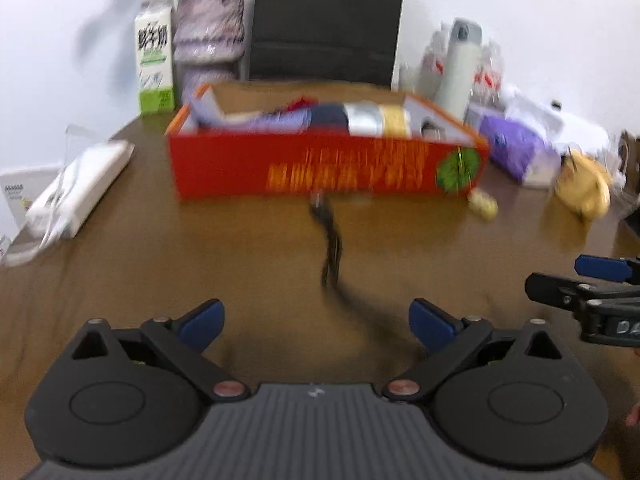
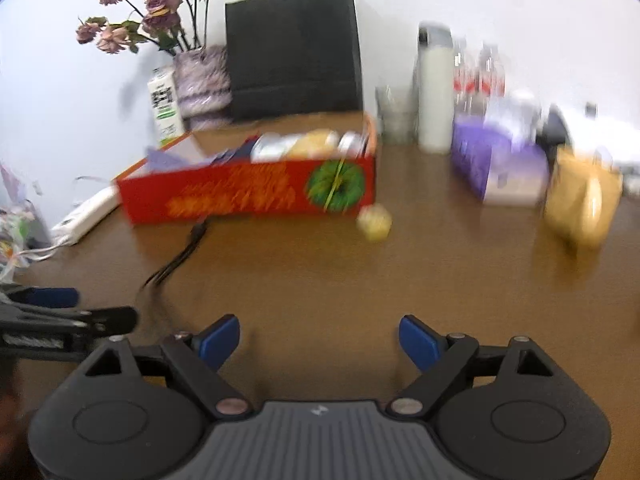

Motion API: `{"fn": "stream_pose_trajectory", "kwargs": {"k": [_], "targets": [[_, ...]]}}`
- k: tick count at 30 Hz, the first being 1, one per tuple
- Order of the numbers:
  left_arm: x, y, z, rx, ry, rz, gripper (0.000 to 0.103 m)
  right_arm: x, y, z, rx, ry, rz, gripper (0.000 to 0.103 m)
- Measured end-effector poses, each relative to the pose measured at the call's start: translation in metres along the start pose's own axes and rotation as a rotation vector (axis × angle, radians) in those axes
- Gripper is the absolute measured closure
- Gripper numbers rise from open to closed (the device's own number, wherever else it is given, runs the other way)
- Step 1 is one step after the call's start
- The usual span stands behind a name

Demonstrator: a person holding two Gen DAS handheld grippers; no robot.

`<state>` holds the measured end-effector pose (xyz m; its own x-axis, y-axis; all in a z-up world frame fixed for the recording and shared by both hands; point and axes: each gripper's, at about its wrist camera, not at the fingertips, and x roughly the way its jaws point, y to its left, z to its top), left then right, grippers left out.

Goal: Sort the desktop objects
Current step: 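Move both open grippers back toward the black cable and yellow block, then grasp the small yellow block with the right gripper while the left grasps the black cable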

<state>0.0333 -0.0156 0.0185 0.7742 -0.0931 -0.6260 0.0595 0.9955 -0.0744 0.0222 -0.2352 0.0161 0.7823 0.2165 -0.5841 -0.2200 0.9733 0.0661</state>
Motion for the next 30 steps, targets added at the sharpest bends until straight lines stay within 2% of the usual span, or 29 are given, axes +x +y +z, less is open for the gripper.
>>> {"fn": "stream_pose_trajectory", "kwargs": {"k": [1, 3, 5, 7, 8, 10, 11, 12, 13, 14, 15, 16, 18, 21, 26, 30], "targets": [[0.01, -0.002, 0.011, 0.009, -0.013, -0.01, 0.004, 0.01, -0.001, 0.012, -0.037, -0.025, -0.016, 0.017], [0.033, -0.007, 0.03, 0.017, -0.004, 0.007, 0.024, 0.036, -0.008, 0.033, -0.084, -0.042, -0.049, 0.018], [0.059, -0.012, 0.045, 0.024, 0.038, 0.016, 0.034, 0.063, -0.017, 0.049, -0.098, -0.02, -0.057, 0.023], [0.079, -0.014, 0.051, 0.025, 0.076, 0.016, 0.037, 0.092, -0.027, 0.062, -0.1, 0.005, -0.077, 0.025], [0.087, -0.016, 0.053, 0.033, 0.068, 0.029, 0.039, 0.103, -0.031, 0.066, -0.102, 0.019, -0.084, 0.026], [0.093, -0.018, 0.052, 0.063, 0.038, 0.064, 0.05, 0.125, -0.042, 0.071, -0.08, 0.055, -0.082, 0.036], [0.095, -0.017, 0.052, 0.066, 0.021, 0.056, 0.062, 0.131, -0.048, 0.072, -0.043, 0.062, -0.062, 0.045], [0.094, -0.015, 0.051, 0.063, 0.007, 0.047, 0.083, 0.131, -0.053, 0.072, -0.01, 0.061, -0.031, 0.056], [0.093, -0.014, 0.049, 0.065, -0.005, 0.049, 0.086, 0.131, -0.054, 0.072, -0.011, 0.054, -0.017, 0.063], [0.092, -0.012, 0.048, 0.06, -0.009, 0.039, 0.086, 0.131, -0.052, 0.071, -0.023, 0.044, -0.009, 0.079], [0.09, -0.01, 0.048, 0.048, -0.007, 0.032, 0.086, 0.13, -0.05, 0.068, -0.035, 0.034, -0.012, 0.082], [0.088, -0.009, 0.047, 0.036, 0.003, 0.025, 0.086, 0.129, -0.046, 0.067, -0.052, 0.032, -0.018, 0.083], [0.081, -0.008, 0.046, 0.025, 0.011, 0.016, 0.087, 0.125, -0.041, 0.066, -0.049, 0.043, 0.031, 0.083], [0.062, -0.011, 0.043, 0.02, -0.021, 0.0, 0.087, 0.113, -0.03, 0.066, -0.06, 0.014, 0.075, 0.083], [0.006, -0.012, 0.031, -0.04, -0.123, -0.019, 0.088, 0.062, -0.015, 0.063, -0.045, -0.089, 0.112, 0.083], [-0.048, -0.013, 0.019, -0.052, -0.217, -0.035, 0.088, 0.007, -0.003, 0.04, -0.007, -0.17, 0.11, 0.083]]}}
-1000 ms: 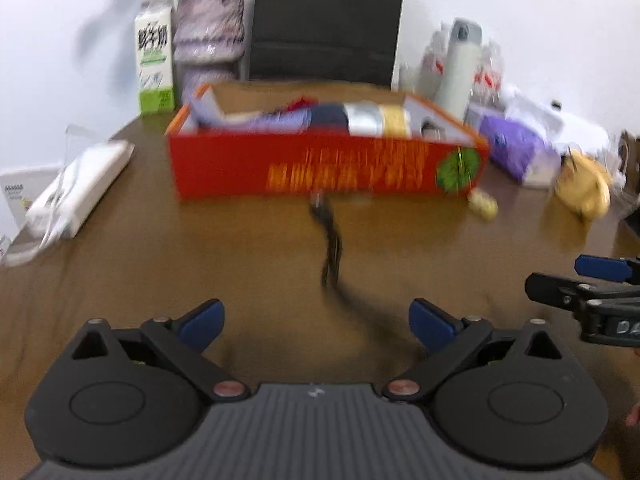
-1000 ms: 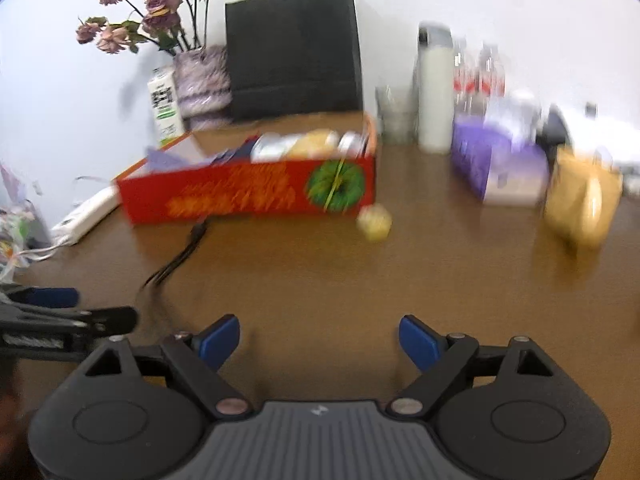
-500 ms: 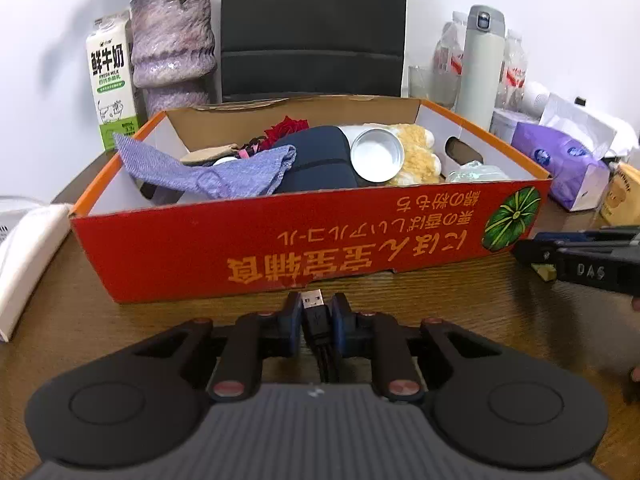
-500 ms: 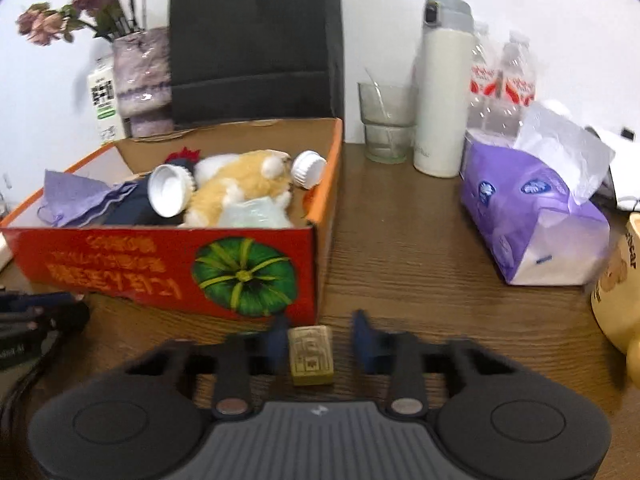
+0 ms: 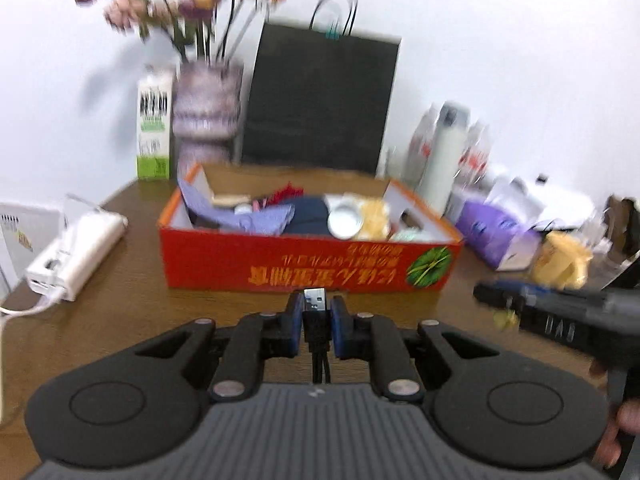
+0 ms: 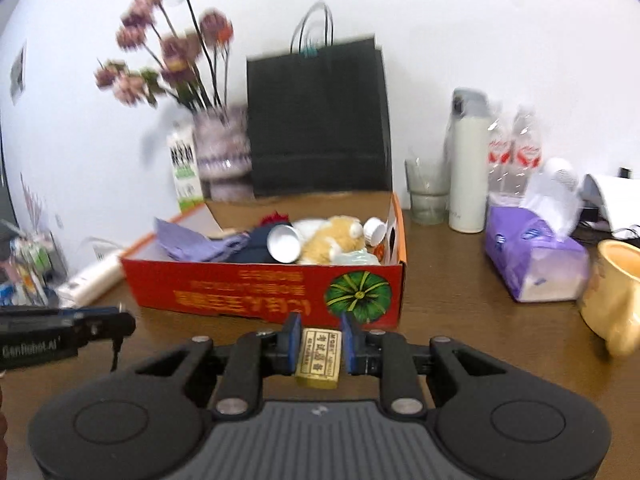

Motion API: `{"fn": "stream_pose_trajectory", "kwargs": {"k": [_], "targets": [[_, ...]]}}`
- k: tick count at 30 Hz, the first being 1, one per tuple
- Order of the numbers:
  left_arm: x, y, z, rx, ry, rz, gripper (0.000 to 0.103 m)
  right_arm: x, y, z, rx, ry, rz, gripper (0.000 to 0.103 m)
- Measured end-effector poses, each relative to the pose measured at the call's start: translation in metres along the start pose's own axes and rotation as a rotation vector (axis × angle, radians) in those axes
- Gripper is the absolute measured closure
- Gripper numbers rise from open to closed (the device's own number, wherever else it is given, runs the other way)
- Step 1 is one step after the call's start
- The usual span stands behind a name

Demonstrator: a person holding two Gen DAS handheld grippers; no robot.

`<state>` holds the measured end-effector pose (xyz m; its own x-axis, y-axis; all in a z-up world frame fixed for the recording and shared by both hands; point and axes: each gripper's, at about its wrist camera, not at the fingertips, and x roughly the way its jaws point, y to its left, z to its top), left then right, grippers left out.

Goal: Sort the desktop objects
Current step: 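Grasp the small yellow block with the right gripper while the left grasps the black cable, then carry the yellow block and black cable into the box and open both grippers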

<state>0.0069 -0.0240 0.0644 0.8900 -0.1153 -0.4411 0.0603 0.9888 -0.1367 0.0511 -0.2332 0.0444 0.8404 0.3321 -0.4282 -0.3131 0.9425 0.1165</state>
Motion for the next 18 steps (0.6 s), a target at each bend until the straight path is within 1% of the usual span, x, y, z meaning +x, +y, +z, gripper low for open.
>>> {"fn": "stream_pose_trajectory", "kwargs": {"k": [3, 5, 7, 11, 12, 14, 18], "targets": [[-0.038, -0.004, 0.0, 0.008, -0.061, -0.035, 0.088, -0.036, 0.01, -0.015, 0.032, -0.022, 0.005, 0.083], [-0.06, -0.007, 0.0, 0.015, -0.103, -0.04, 0.088, -0.059, 0.017, -0.027, 0.047, -0.033, -0.002, 0.083], [-0.077, -0.009, 0.0, 0.018, -0.122, -0.058, 0.088, -0.081, 0.024, -0.037, 0.054, -0.038, -0.002, 0.083], [-0.106, -0.008, 0.001, -0.006, -0.147, -0.057, 0.089, -0.119, 0.04, -0.049, 0.013, -0.058, -0.01, 0.083], [-0.114, -0.007, 0.002, -0.016, -0.158, -0.064, 0.089, -0.13, 0.043, -0.049, 0.009, -0.072, -0.006, 0.083], [-0.128, -0.005, 0.005, -0.013, -0.188, -0.054, 0.089, -0.146, 0.046, -0.046, -0.002, -0.103, -0.005, 0.083], [-0.139, 0.005, 0.024, -0.039, -0.215, -0.056, 0.089, -0.168, 0.049, -0.026, -0.021, -0.18, 0.003, 0.083]]}}
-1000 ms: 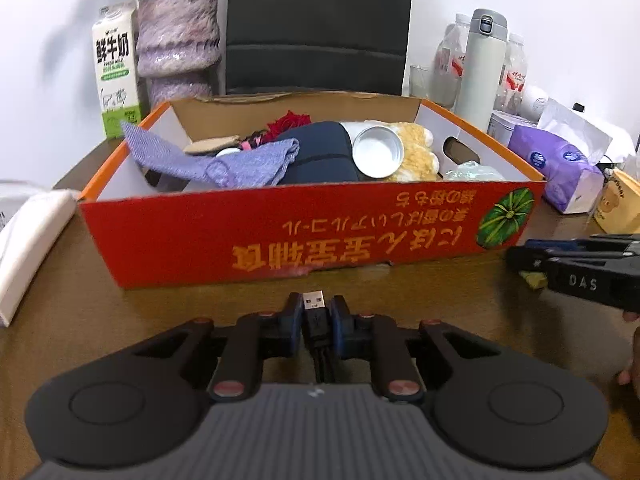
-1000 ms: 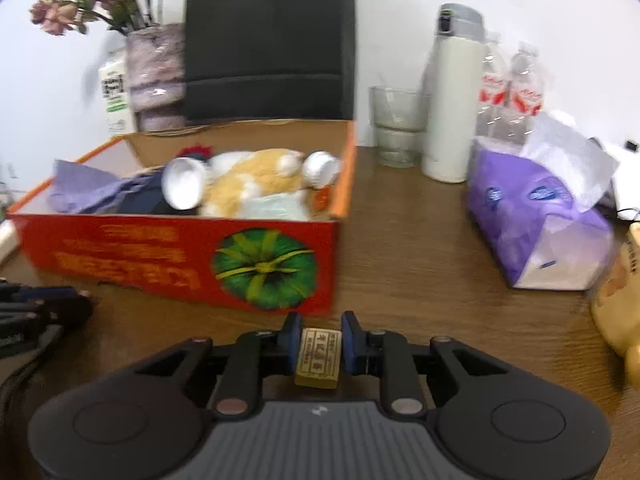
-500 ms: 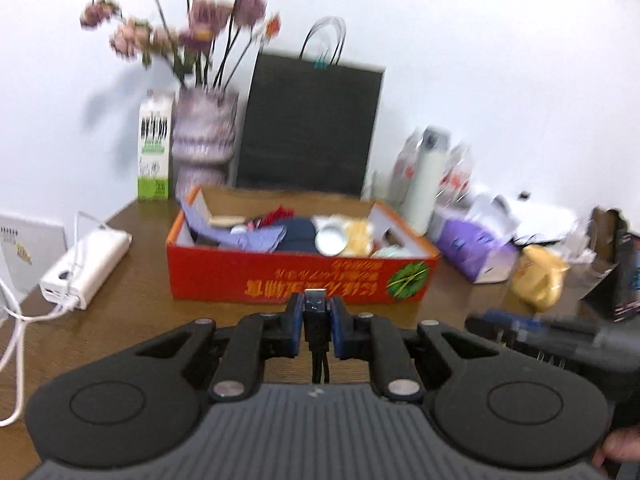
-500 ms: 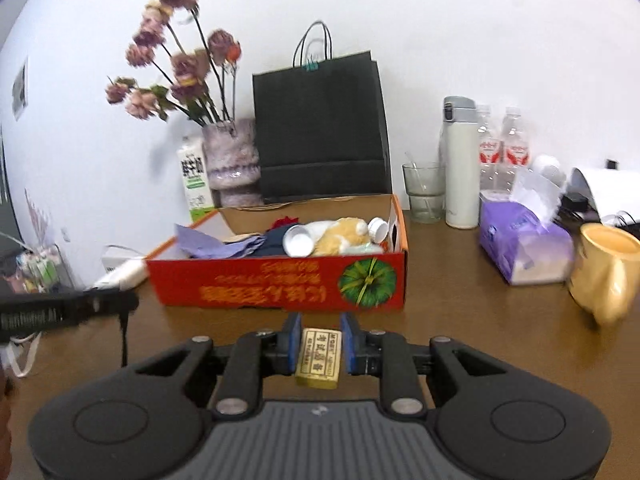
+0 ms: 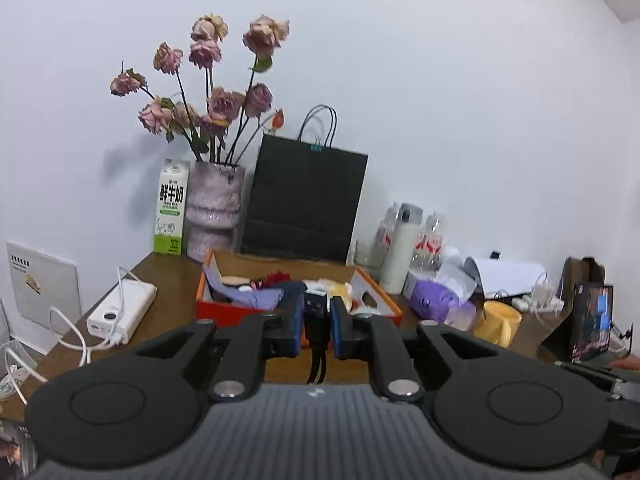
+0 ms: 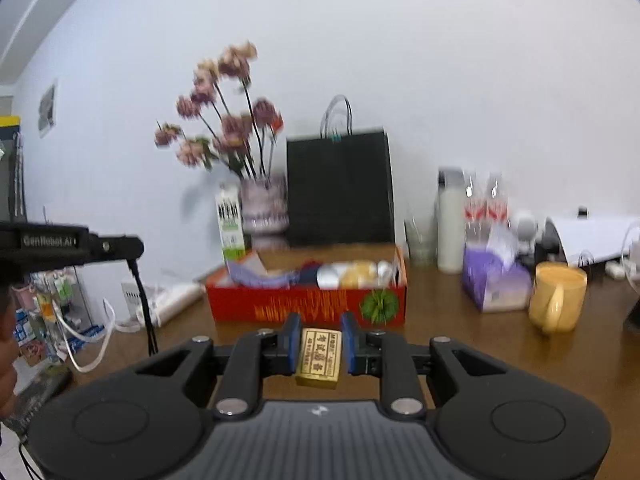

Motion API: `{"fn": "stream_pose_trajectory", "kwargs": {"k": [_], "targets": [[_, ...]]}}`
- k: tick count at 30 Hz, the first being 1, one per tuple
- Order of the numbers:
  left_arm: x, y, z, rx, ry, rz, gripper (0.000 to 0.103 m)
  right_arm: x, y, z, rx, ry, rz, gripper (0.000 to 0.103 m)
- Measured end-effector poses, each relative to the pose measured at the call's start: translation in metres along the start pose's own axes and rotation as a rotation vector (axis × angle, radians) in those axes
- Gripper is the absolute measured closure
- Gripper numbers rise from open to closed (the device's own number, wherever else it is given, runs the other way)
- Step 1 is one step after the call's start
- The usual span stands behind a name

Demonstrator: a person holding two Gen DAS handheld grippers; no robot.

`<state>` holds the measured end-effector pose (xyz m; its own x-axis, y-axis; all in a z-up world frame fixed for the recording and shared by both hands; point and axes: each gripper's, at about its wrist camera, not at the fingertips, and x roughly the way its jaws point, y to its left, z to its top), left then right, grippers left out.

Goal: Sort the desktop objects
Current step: 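Carry the yellow block and black cable into the box and open both grippers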

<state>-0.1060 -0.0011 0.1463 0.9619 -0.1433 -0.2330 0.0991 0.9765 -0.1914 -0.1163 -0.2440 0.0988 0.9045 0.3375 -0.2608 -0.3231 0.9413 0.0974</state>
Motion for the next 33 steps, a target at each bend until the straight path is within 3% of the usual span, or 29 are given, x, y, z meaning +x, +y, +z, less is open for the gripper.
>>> {"fn": "stream_pose_trajectory", "kwargs": {"k": [6, 11, 16, 20, 25, 31, 32, 33], "targets": [[0.035, -0.001, 0.065, 0.011, -0.05, -0.004, 0.089, 0.019, -0.014, 0.066, -0.018, -0.086, 0.024, 0.083], [0.078, -0.013, 0.131, 0.074, -0.088, -0.011, 0.089, 0.073, -0.033, 0.136, -0.037, -0.101, 0.042, 0.083], [0.154, -0.008, 0.179, 0.108, 0.033, -0.008, 0.089, 0.176, -0.052, 0.18, -0.081, 0.019, -0.003, 0.083], [0.227, 0.01, 0.171, 0.105, 0.147, 0.015, 0.089, 0.265, -0.073, 0.172, -0.044, 0.175, -0.03, 0.083], [0.333, 0.027, 0.135, 0.096, 0.329, 0.056, 0.089, 0.357, -0.092, 0.131, 0.005, 0.377, -0.046, 0.083], [0.434, 0.044, 0.085, 0.111, 0.529, 0.099, 0.088, 0.422, -0.102, 0.096, 0.036, 0.609, -0.057, 0.082], [0.447, 0.048, 0.078, 0.091, 0.572, 0.097, 0.082, 0.428, -0.101, 0.095, 0.03, 0.626, -0.057, 0.079], [0.458, 0.053, 0.073, 0.069, 0.614, 0.093, 0.07, 0.43, -0.1, 0.097, 0.025, 0.634, -0.057, 0.068]]}}
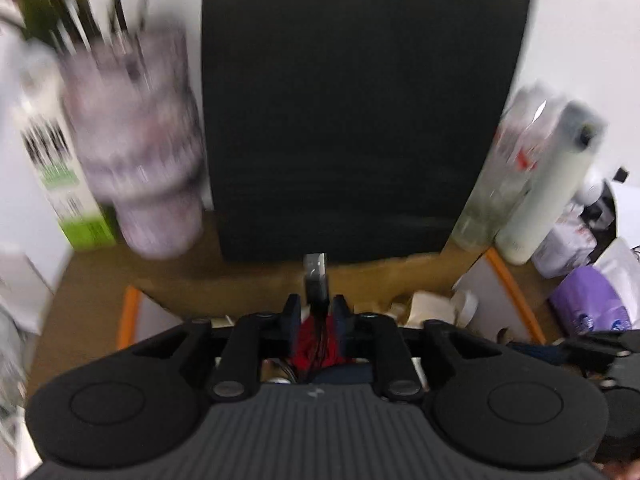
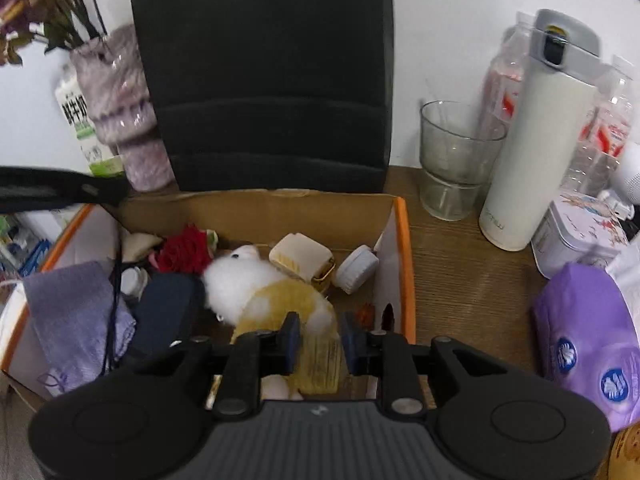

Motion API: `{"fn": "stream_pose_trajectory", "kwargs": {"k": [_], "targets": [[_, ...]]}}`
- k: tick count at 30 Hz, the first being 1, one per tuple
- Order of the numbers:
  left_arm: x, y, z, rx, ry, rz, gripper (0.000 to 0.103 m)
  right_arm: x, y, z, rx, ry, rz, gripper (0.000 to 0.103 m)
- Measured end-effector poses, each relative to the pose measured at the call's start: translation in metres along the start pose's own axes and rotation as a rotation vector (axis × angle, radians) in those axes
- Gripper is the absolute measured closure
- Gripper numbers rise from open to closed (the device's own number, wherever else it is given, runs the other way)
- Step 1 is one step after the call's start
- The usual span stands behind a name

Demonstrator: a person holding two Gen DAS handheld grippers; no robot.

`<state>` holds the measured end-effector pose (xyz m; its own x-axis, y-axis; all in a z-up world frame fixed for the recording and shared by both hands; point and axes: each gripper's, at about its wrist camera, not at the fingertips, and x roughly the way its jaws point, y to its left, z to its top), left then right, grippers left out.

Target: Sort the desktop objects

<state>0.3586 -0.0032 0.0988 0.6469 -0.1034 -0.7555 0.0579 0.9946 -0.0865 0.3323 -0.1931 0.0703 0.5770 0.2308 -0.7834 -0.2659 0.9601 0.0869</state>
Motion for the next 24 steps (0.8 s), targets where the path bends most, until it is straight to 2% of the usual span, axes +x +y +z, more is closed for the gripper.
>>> {"fn": "stream_pose_trajectory", "kwargs": {"k": [1, 2, 3, 5, 6, 8, 10, 13, 16, 19, 24], "targets": [[0.009, 0.004, 0.002, -0.023, 0.022, 0.002, 0.063, -0.001, 0.0, 0.004, 0.003, -0.002, -0.002, 0.06], [0.013, 0.006, 0.003, -0.035, 0.023, 0.01, 0.046, -0.004, 0.0, 0.01, 0.0, -0.019, 0.001, 0.049], [0.013, 0.008, 0.005, -0.039, 0.011, 0.019, 0.03, -0.007, 0.0, 0.018, -0.006, -0.038, -0.003, 0.045], [0.008, 0.012, 0.01, -0.07, -0.03, 0.066, 0.016, -0.016, 0.002, 0.035, -0.016, -0.078, -0.014, 0.043], [0.004, 0.014, 0.012, -0.086, -0.043, 0.091, 0.014, -0.019, 0.004, 0.043, -0.023, -0.095, -0.01, 0.037], [-0.004, 0.02, 0.015, -0.117, -0.019, 0.116, 0.011, -0.023, 0.01, 0.056, -0.035, -0.111, -0.027, 0.032], [-0.015, 0.024, 0.012, -0.136, 0.001, 0.114, 0.01, -0.029, 0.017, 0.061, -0.045, -0.13, -0.059, 0.032], [-0.045, 0.023, -0.003, -0.112, -0.043, 0.126, 0.001, -0.048, 0.027, 0.05, -0.042, -0.188, -0.059, 0.032], [-0.076, 0.015, -0.028, -0.039, -0.106, 0.174, 0.0, -0.072, 0.039, 0.025, -0.061, -0.247, -0.028, 0.031], [-0.103, 0.006, -0.06, 0.026, -0.151, 0.182, 0.0, -0.095, 0.053, -0.006, -0.086, -0.299, -0.048, 0.03], [-0.148, -0.005, -0.136, 0.027, -0.212, 0.159, 0.0, -0.136, 0.073, -0.081, -0.095, -0.371, -0.058, 0.023]]}}
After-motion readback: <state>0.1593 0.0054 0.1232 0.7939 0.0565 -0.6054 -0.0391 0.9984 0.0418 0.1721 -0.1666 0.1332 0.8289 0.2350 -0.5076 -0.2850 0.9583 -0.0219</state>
